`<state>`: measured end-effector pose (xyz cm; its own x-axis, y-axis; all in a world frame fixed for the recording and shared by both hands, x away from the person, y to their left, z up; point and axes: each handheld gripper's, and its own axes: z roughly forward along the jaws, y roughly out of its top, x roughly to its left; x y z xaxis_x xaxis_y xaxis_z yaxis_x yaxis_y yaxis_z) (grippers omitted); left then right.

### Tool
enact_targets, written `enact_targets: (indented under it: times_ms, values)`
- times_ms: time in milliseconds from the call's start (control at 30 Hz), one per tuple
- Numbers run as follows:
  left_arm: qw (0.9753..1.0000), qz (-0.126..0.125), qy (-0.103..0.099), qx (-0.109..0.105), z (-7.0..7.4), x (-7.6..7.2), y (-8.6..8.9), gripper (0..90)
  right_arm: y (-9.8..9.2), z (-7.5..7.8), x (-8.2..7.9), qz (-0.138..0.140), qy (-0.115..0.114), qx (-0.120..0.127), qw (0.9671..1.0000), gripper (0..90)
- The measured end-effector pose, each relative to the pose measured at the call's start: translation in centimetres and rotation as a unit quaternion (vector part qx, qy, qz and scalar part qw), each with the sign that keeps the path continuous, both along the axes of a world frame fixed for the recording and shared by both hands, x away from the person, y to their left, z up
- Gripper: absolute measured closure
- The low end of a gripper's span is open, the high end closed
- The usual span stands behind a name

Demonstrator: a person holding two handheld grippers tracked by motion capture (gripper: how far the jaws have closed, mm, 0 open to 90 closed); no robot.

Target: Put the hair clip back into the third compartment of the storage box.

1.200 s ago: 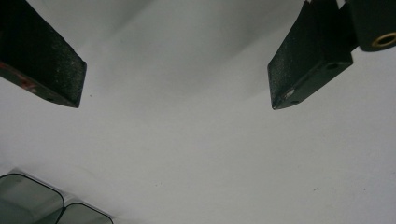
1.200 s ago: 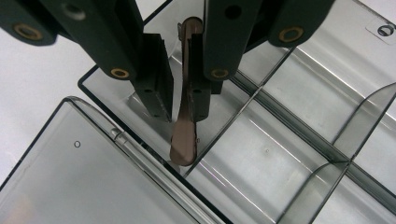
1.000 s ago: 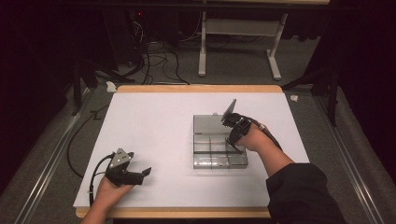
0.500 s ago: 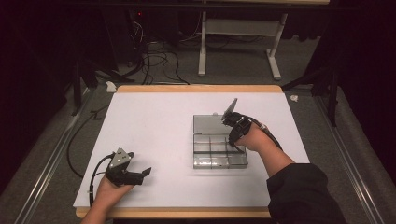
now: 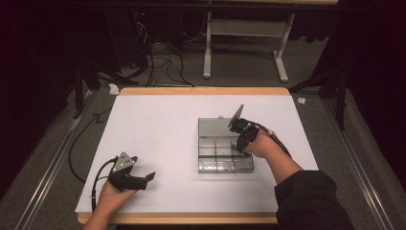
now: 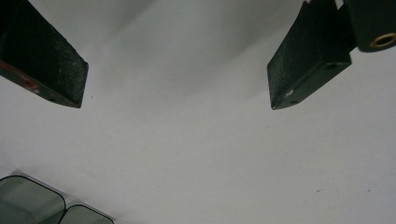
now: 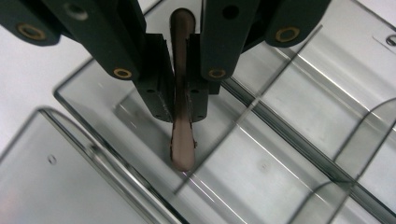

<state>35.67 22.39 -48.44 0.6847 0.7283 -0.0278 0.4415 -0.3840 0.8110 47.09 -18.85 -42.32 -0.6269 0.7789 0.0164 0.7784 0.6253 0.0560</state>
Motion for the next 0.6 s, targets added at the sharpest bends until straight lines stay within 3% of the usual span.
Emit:
enact_targets:
  times_ms: [233, 533, 600]
  values:
    - [1.0, -0.001, 0.0, -0.001, 0.0, 0.0, 0.0, 5.9, 0.5, -0.3, 0.1, -0.002, -0.004, -0.002, 1.0, 76.8]
    - [1.0, 0.0, -0.001, 0.0, 0.0, 0.0, 0.0, 6.0, -0.7, 1.6, -0.8, -0.006, -0.021, 0.016, 0.9996, 74.9]
    - [1.0, 0.0, -0.001, 0.0, 0.0, 0.0, 0.0, 6.0, -1.0, 2.1, -1.2, -0.022, -0.017, 0.019, 0.9994, 75.1]
